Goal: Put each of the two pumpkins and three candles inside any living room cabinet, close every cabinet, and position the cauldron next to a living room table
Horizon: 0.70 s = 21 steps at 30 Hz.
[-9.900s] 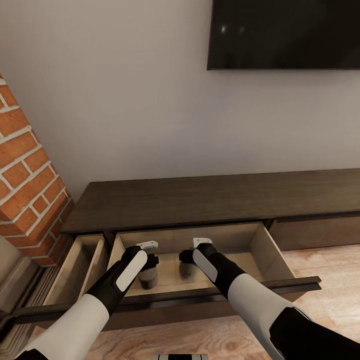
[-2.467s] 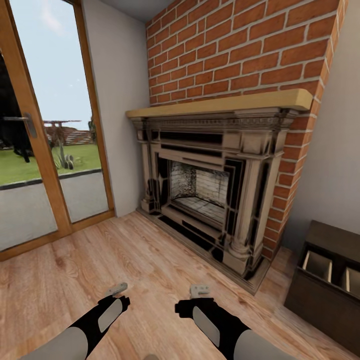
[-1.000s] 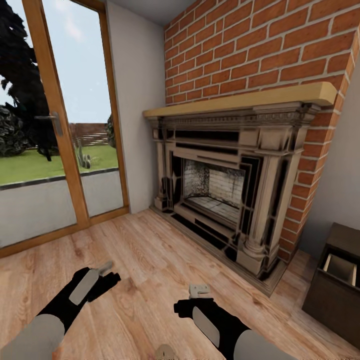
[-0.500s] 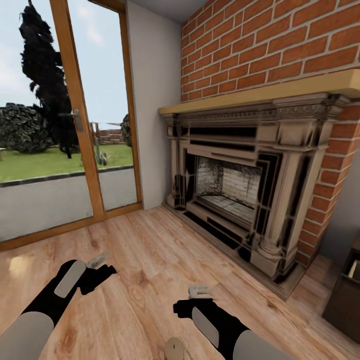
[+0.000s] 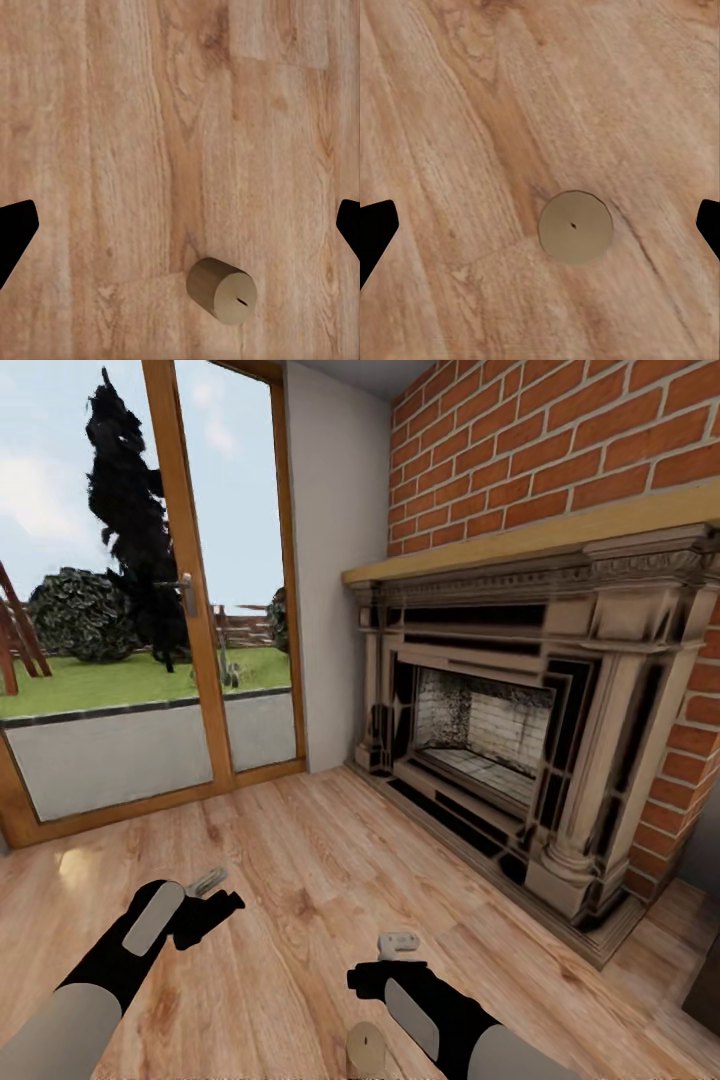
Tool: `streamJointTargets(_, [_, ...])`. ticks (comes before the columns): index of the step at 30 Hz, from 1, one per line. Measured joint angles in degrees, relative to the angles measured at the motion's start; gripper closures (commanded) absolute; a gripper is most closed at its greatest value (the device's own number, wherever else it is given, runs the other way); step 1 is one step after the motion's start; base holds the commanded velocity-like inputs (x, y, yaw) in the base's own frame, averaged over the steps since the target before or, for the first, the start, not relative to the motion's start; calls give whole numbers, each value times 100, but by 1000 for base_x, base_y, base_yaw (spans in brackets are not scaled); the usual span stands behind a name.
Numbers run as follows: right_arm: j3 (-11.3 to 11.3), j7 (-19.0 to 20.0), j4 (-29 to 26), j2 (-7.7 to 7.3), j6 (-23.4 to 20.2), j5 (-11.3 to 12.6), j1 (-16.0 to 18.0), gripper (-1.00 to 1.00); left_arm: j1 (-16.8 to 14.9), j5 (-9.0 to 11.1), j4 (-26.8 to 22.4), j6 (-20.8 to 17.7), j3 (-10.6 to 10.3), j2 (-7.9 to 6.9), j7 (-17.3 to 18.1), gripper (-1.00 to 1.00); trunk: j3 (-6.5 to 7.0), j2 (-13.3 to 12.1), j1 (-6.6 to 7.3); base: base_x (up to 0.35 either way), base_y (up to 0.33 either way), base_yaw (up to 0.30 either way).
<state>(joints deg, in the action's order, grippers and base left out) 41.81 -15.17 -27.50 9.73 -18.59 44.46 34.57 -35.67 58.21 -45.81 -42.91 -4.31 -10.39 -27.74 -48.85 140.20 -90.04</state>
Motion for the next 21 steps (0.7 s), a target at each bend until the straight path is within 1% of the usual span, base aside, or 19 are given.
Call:
streamJointTargets(2, [0,-4,2,0,142,17,-6,-100,-1,-1,0,0,-1,5,-4,-100,-36,80,-44,0,0,2])
streamJointTargets(4, [-1,-5,6,-1,195,32,-8,-100,-1,-1,0,0,-3,9,-7,-100,-72,160,-88,0,0,1])
streamJointTargets(8, [-3,-19,18,2,177,63,-10,-100,-2,-6,0,5,-28,46,-19,-100,-146,301,-166,0,0,0])
streamJointTargets(10, [-5,-23,94,-6,165,67,-10,-100,1,-10,0,8,-33,78,-23,-100,-190,304,-172,0,0,0])
streamJointTargets(12, [-8,-25,346,-14,193,55,-10,-100,1,-15,-5,8,-36,114,-26,-100,-234,307,-177,0,0,0])
streamJointTargets(13, [-9,-23,561,-18,219,30,-10,-100,0,-16,-14,5,-37,126,-27,-100,-257,308,-180,0,0,0])
streamJointTargets(15, [-8,-22,751,-19,239,10,-9,-100,-1,-18,-21,2,-37,135,-27,-100,-301,311,-185,0,0,0])
streamJointTargets(21, [-7,-21,889,-14,264,1,-8,-100,-1,-19,-25,-6,-38,140,-20,-100,-434,319,-200,0,0,0])
